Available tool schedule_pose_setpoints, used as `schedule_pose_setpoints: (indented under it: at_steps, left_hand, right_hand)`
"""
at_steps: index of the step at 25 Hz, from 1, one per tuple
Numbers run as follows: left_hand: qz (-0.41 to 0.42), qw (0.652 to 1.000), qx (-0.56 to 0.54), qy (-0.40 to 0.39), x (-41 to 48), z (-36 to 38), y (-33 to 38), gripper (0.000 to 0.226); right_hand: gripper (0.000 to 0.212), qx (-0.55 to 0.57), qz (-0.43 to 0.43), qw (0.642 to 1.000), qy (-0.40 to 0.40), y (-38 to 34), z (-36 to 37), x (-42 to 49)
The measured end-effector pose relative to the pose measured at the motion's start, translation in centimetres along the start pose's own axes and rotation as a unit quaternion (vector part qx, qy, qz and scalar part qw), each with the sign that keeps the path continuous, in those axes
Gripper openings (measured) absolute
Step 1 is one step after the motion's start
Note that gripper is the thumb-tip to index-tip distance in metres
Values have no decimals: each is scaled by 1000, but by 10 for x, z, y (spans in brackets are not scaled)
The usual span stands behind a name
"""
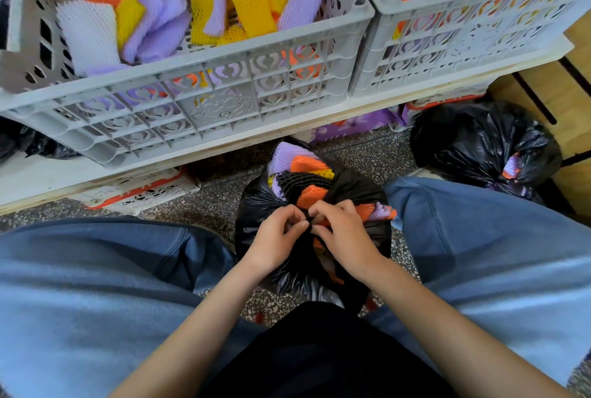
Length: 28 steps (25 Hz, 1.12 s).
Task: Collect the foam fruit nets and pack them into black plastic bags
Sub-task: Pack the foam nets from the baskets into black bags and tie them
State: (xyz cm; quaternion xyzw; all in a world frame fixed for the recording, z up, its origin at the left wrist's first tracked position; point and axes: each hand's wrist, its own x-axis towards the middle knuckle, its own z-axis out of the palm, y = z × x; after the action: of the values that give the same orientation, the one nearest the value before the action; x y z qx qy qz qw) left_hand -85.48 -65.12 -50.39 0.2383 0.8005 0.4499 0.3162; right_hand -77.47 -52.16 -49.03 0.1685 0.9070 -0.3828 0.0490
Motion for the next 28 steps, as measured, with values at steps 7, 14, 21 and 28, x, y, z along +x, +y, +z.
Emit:
schedule_pose_setpoints:
  at_steps: [7, 14, 21, 28]
  left_hand:
    - [-10, 965, 252, 76, -2, 0, -6, 5]
    - [-90, 930, 354, 49, 18, 10, -7, 18]
    - [79, 961, 263, 28, 32, 28, 13, 7]
    - [183, 938, 294, -9, 72, 29, 44, 11]
  right_hand:
    - [17, -84, -58, 994, -42, 10, -10, 2]
    - [13, -173, -167, 967, -87, 18, -11, 2]
    - [36, -188, 28, 982, -7, 27, -18, 9]
    - [20, 40, 42, 988, 143, 60, -39, 27]
